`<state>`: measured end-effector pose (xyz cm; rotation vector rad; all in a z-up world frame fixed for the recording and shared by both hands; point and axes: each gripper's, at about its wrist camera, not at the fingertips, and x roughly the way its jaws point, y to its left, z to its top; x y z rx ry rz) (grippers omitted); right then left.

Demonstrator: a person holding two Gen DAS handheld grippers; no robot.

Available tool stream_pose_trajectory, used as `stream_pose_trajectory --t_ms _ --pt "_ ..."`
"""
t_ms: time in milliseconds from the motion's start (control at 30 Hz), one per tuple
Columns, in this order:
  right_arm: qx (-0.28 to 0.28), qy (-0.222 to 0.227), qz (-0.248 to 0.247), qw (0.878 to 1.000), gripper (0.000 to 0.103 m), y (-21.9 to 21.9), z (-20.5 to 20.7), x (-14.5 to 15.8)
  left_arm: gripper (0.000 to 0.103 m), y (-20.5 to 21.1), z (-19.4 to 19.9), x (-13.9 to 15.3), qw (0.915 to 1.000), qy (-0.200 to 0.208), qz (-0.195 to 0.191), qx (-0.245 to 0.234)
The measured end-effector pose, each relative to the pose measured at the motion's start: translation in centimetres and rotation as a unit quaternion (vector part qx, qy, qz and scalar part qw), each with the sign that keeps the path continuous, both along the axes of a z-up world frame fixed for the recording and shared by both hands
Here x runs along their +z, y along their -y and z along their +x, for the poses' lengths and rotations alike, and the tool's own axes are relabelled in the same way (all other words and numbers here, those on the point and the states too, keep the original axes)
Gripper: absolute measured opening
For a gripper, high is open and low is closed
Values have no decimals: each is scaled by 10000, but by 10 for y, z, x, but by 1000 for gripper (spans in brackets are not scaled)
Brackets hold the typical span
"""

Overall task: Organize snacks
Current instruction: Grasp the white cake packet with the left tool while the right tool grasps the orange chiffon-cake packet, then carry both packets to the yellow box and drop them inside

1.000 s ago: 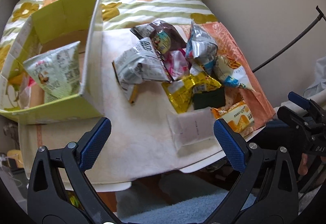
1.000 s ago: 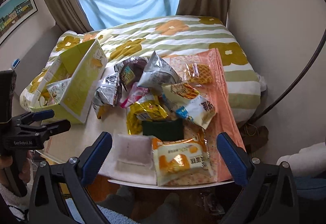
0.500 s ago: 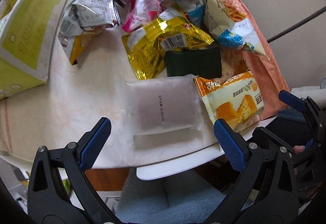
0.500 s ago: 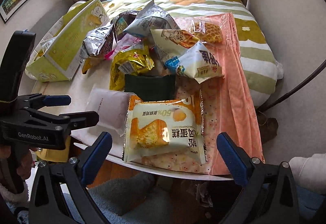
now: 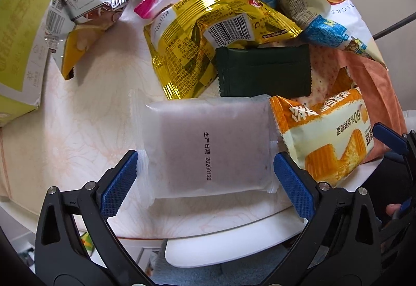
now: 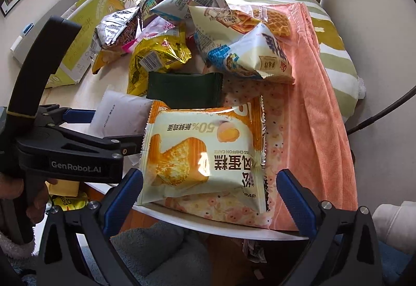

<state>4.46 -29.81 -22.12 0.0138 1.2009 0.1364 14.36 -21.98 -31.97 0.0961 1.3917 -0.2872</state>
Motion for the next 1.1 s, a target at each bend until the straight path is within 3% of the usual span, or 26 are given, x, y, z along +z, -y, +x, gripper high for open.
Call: stream_pose_trajectory --t_ms 133,333,500,667,1100 --pt "-1 -61 -36 10000 102 2 2 -4 102 5 1 -11 10000 -80 -51 -8" --pt "33 -115 -21 9999 102 0 5 -9 100 5 -4 -14 9997 119 -100 -187" --pt "116 -176 -31 9998 102 -3 9 -13 83 5 -13 1 9987 217 -131 -450" --pt "101 -244 97 9996 102 -6 15 -17 75 -2 -16 8 9981 231 -346 -456" --pt "-167 -354 490 9980 102 -9 25 -29 73 -25 -18 22 9984 280 -352 -329"
